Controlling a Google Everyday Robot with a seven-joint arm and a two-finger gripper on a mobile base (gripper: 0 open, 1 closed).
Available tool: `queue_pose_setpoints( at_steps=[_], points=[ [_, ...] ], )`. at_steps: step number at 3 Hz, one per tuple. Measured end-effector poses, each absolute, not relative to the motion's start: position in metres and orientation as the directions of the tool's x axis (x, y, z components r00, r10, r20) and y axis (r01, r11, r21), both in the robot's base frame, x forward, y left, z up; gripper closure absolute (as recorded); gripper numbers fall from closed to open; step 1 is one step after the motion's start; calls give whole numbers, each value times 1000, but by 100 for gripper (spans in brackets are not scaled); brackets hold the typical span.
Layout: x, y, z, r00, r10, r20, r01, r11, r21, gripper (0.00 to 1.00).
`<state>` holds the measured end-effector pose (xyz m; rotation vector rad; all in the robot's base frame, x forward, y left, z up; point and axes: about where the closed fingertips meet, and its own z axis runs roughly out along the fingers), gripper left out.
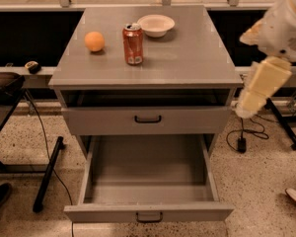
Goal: Place coke can into middle drawer
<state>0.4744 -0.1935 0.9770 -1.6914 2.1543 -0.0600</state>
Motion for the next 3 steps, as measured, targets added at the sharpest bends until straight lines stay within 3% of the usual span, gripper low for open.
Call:
queue_pose_setpoints(
  at_steps=[2, 3],
  points=[
    [612, -95, 969, -160, -770, -617, -888, 385, -251, 0],
    [658, -39, 953, -185, -676, -713, -859, 463, -216, 0]
  ],
)
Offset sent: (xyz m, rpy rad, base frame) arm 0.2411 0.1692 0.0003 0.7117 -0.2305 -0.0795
